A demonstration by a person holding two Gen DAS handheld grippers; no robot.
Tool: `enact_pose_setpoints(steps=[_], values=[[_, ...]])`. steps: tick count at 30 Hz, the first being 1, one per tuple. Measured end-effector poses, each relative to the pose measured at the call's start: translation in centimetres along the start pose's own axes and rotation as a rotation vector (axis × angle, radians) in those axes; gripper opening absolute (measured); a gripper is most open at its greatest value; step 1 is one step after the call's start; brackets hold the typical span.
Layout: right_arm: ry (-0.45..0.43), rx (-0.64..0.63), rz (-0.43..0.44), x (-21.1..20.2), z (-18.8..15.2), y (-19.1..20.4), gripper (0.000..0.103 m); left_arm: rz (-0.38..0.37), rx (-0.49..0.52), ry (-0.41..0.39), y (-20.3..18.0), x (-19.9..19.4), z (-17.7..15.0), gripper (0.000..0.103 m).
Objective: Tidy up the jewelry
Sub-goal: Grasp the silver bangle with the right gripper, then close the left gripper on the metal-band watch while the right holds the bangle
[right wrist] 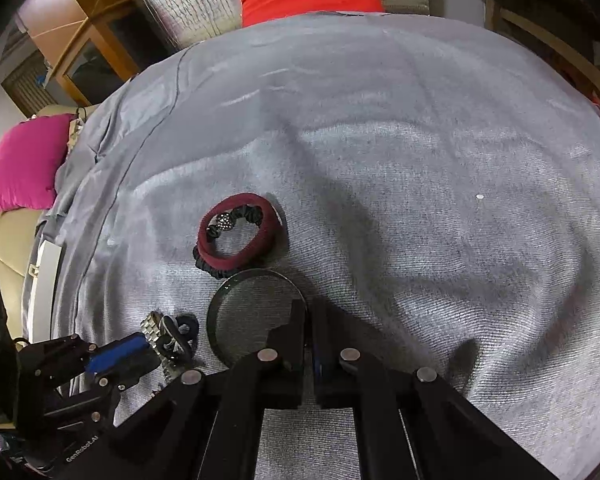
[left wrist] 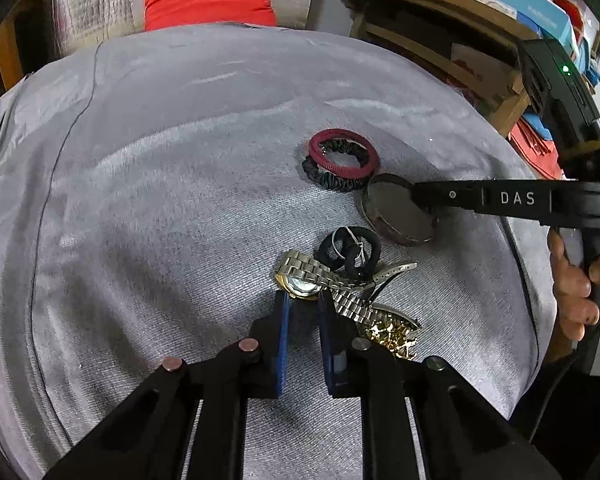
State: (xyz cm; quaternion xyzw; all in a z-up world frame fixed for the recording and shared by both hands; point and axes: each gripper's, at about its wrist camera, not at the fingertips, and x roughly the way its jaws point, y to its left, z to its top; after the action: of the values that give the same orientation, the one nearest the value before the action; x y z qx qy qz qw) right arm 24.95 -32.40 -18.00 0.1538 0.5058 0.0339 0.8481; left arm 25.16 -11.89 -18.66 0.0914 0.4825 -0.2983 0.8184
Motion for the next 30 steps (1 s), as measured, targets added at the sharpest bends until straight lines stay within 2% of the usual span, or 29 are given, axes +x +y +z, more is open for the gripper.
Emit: enact_pose_setpoints(steps=[1, 3, 6, 19, 23, 24, 28, 29, 30], values=[[0.002, 0.005, 0.003, 0.1, 0.0, 0.1, 0.003, -0.006, -0.008, 0.003, 0.0, -0.2, -0.1, 0.017], [0.008, 0.019, 0.013, 0.2, 0.1, 0.0, 0.003, -0.044, -0.034, 0.008, 0.1, -0.1, 0.2, 0.031], [0.015, 0.034, 0.026, 0.3, 0.2, -0.1, 0.004, -0.078, -0.055, 0.003, 0.1, 0.0, 0.5, 0.043], [0.035, 0.074, 0.068, 0.3, 0.4, -0.8, 0.004, -0.06, -0.072, -0.017, -0.2, 0.9, 1.7, 0.045], [0.039, 0.088, 0.077, 0.3, 0.3, -1.0, 0.004, -0.141, -0.138, -0.023, 0.3, 0.8, 1.8, 0.07], [0.04, 0.092, 0.079, 0.3, 0.3, -1.1, 0.004, -0.147, -0.149, -0.025, 0.2, 0.9, 1.8, 0.072], [0.042, 0.097, 0.087, 0.3, 0.4, -1.2, 0.004, -0.122, -0.143, -0.033, -0.1, 1.2, 2.0, 0.072], [0.042, 0.098, 0.089, 0.3, 0.4, -1.2, 0.004, -0.114, -0.143, -0.04, -0.2, 1.2, 2.0, 0.068], [0.041, 0.099, 0.091, 0.3, 0.4, -1.2, 0.004, -0.096, -0.138, -0.043, -0.4, 1.3, 2.1, 0.059]])
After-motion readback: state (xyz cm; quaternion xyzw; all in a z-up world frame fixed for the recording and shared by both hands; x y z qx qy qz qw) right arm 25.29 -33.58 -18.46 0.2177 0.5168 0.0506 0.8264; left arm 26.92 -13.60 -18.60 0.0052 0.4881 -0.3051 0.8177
